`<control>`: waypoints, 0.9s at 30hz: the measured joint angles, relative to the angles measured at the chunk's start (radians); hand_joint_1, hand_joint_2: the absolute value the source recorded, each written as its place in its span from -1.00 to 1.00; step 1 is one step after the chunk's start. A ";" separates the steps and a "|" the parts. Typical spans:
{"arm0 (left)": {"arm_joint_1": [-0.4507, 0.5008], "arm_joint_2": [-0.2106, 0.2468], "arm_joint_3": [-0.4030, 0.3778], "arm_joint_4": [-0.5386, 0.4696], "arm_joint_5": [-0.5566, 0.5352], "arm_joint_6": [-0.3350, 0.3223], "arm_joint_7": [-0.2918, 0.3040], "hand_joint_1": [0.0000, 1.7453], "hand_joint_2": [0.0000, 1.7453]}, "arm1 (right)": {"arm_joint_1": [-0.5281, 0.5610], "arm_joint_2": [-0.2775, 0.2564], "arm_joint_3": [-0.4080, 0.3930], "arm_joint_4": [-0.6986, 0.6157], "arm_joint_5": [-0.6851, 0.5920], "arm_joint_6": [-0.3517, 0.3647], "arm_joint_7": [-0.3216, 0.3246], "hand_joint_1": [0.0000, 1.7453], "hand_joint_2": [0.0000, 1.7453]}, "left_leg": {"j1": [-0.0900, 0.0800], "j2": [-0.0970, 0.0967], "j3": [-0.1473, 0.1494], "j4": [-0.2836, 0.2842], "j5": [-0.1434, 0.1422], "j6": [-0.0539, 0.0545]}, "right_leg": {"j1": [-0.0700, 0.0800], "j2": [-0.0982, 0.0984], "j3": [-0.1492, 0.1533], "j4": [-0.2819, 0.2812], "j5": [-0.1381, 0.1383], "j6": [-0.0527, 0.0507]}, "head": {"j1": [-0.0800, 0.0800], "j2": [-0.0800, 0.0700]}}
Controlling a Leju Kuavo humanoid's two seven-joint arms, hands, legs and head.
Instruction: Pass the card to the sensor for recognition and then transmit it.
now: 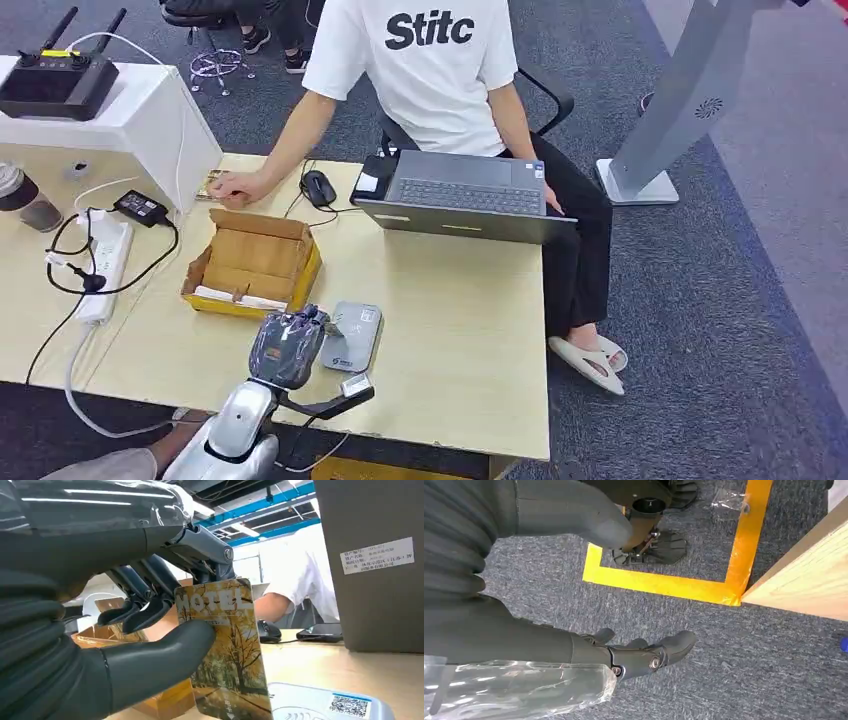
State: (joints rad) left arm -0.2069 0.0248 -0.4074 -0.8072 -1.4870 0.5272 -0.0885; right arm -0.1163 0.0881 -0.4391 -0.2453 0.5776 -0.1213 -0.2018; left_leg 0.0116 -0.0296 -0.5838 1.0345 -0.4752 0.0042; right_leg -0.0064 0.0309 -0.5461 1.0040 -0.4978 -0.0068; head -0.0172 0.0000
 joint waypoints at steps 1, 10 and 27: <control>0.000 -0.002 -0.001 0.002 -0.001 0.000 0.000 1.00 1.00 | 0.000 0.000 0.000 0.000 0.000 0.001 0.000 -1.00 1.00 | 0.000 0.000 0.000 0.000 0.000 0.000 | 0.000 0.000 0.000 0.000 0.000 0.000 | 0.000 0.000; -0.007 0.006 -0.005 0.019 -0.005 0.027 0.023 1.00 1.00 | 0.001 0.000 0.001 0.000 0.000 -0.002 0.001 -1.00 1.00 | 0.000 0.000 0.000 0.000 0.000 0.000 | 0.000 0.000 0.000 0.000 0.000 0.000 | 0.000 0.000; -0.118 0.296 0.060 -0.234 -0.050 -0.019 0.077 1.00 1.00 | 0.007 0.000 0.001 0.001 0.006 -0.005 -0.013 -1.00 1.00 | 0.001 0.000 0.000 0.000 0.002 -0.002 | 0.001 0.000 -0.001 0.001 0.000 0.000 | 0.000 0.000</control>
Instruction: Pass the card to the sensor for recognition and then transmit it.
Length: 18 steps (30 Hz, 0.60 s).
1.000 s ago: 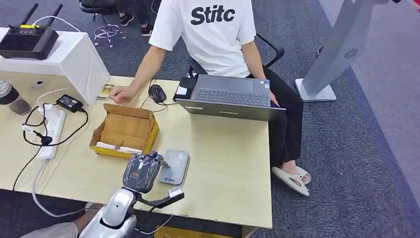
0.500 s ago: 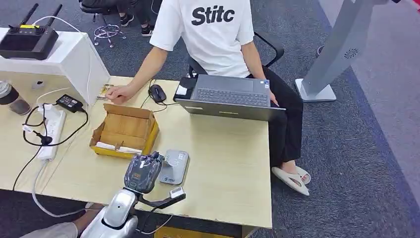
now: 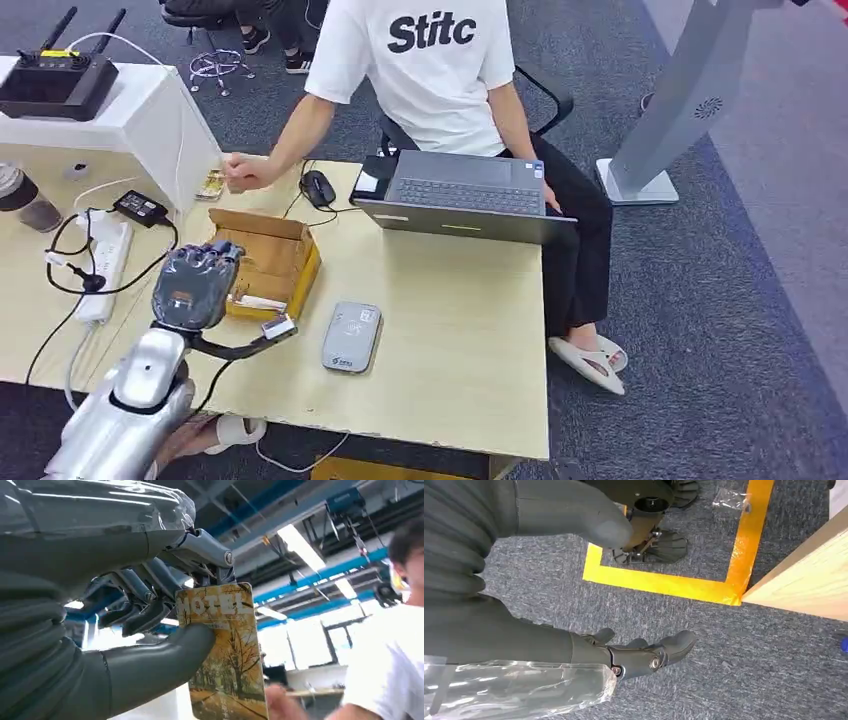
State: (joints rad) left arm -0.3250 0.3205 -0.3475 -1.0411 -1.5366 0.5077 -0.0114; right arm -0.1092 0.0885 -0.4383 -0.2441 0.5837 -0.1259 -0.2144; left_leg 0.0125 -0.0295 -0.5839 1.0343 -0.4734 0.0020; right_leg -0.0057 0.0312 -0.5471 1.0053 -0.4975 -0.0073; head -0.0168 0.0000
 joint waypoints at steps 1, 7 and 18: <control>-0.009 0.019 0.001 -0.009 0.000 -0.005 0.005 1.00 1.00 | 0.000 0.000 0.000 0.000 0.002 0.000 0.000 -1.00 1.00 | 0.000 0.000 0.000 0.000 0.000 0.000 | 0.000 0.000 0.000 0.000 0.000 0.000 | 0.000 0.000; -0.045 0.095 0.002 -0.038 0.000 -0.010 0.031 1.00 1.00 | 0.001 0.000 0.000 0.000 0.003 -0.001 -0.002 -1.00 1.00 | 0.000 0.000 0.000 0.000 0.000 0.000 | 0.000 0.000 0.000 0.000 0.000 -0.001 | 0.000 0.000; -0.062 0.148 0.000 -0.038 0.000 0.010 0.070 -1.00 1.00 | 0.001 0.000 -0.005 0.000 0.013 -0.003 0.001 -1.00 1.00 | 0.000 0.003 0.000 0.000 0.000 0.000 | 0.000 0.005 -0.002 0.000 0.001 -0.001 | -0.001 0.000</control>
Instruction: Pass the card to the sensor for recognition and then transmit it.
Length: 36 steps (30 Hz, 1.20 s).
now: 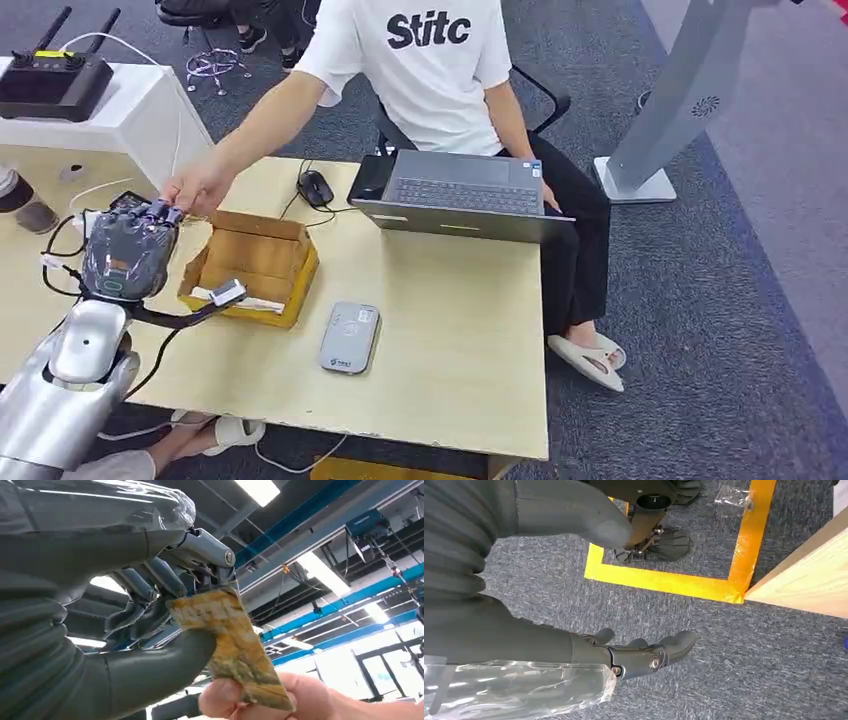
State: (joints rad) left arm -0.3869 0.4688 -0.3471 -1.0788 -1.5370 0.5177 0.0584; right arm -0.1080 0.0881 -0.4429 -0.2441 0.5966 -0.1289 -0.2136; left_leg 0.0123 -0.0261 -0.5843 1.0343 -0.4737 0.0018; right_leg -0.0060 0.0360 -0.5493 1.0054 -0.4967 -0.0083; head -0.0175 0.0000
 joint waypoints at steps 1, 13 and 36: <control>0.000 0.000 0.000 0.000 0.000 0.013 0.006 -1.00 1.00 | 0.000 0.000 0.000 0.000 0.000 0.000 0.001 -1.00 1.00 | 0.000 0.000 0.000 0.000 0.000 0.000 | 0.000 0.000 0.000 0.000 0.000 0.000 | 0.000 0.000; 0.068 -0.059 0.052 -0.112 0.070 0.032 -0.063 -1.00 1.00 | 0.011 0.000 -0.013 0.000 -0.013 -0.024 -0.004 -1.00 1.00 | 0.000 -0.001 -0.001 0.000 0.000 0.000 | 0.000 -0.001 0.000 0.000 0.000 0.000 | 0.000 0.000; 0.259 -0.073 0.121 -0.475 0.407 -0.453 -0.065 -1.00 1.00 | 0.074 -0.002 -0.120 0.005 -0.001 -0.051 -0.050 -1.00 1.00 | 0.000 -0.002 -0.001 0.000 0.001 0.000 | 0.000 -0.003 0.000 0.000 0.000 0.000 | 0.000 0.000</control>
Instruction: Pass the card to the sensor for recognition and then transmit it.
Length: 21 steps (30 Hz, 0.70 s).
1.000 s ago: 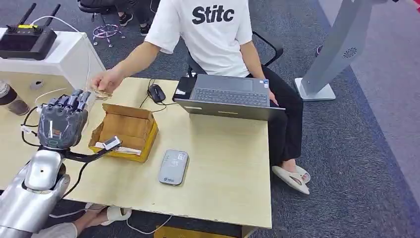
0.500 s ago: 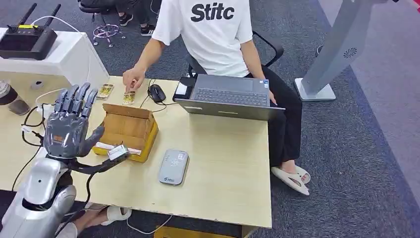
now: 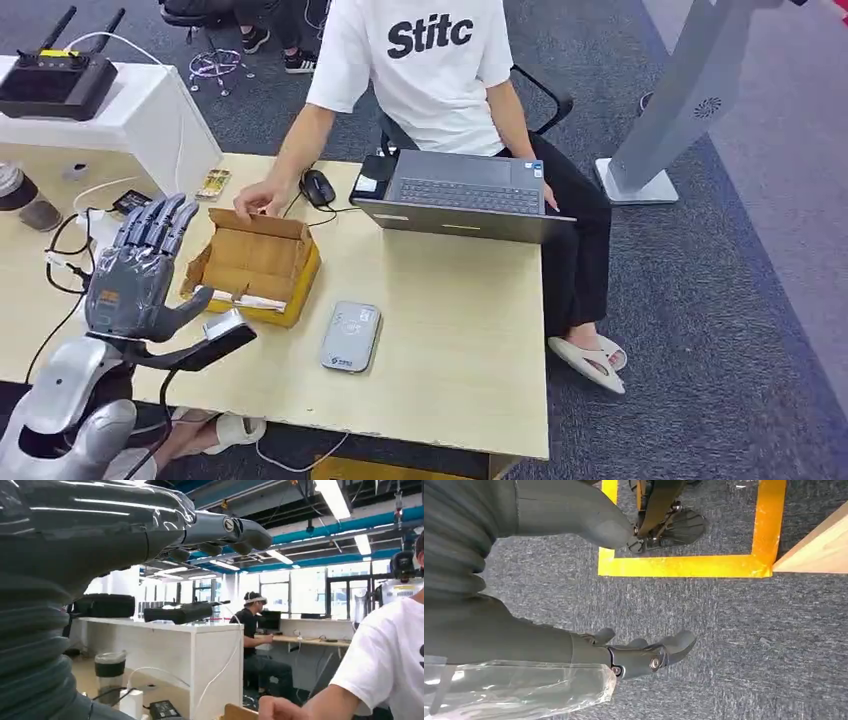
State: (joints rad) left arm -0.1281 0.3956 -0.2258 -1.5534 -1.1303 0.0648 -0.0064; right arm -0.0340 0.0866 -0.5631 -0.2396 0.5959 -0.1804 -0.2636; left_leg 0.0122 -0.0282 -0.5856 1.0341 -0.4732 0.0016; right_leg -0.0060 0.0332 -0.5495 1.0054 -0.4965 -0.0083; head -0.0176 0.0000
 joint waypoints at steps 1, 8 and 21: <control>-0.003 0.000 0.000 0.006 -0.006 -0.012 0.010 -1.00 1.00 | -0.002 0.000 -0.001 0.000 0.003 0.001 0.003 -1.00 1.00 | 0.000 0.000 0.000 0.000 0.000 0.000 | 0.000 0.000 0.000 0.000 0.000 0.000 | 0.001 0.000; -0.023 0.006 -0.002 0.073 -0.049 -0.021 0.051 -1.00 1.00 | -0.009 0.000 -0.005 0.000 0.029 0.005 0.017 -1.00 1.00 | 0.000 0.000 0.000 0.000 0.000 0.000 | 0.000 0.000 0.000 0.000 0.000 0.000 | 0.000 0.000; -0.048 -0.005 -0.012 0.211 -0.064 -0.006 0.020 -1.00 1.00 | -0.018 0.000 -0.005 0.000 0.057 0.016 0.030 -1.00 1.00 | 0.000 0.000 0.000 0.000 0.000 0.000 | 0.000 0.000 -0.001 0.000 0.000 0.000 | 0.000 0.000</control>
State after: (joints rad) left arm -0.1766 0.3902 -0.2377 -1.3424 -1.1944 0.0591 0.0133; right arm -0.0524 0.0870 -0.5676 -0.2399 0.6527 -0.1648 -0.2338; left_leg 0.0122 -0.0278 -0.5856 1.0341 -0.4731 0.0016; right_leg -0.0061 0.0335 -0.5501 1.0054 -0.4963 -0.0082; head -0.0172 0.0000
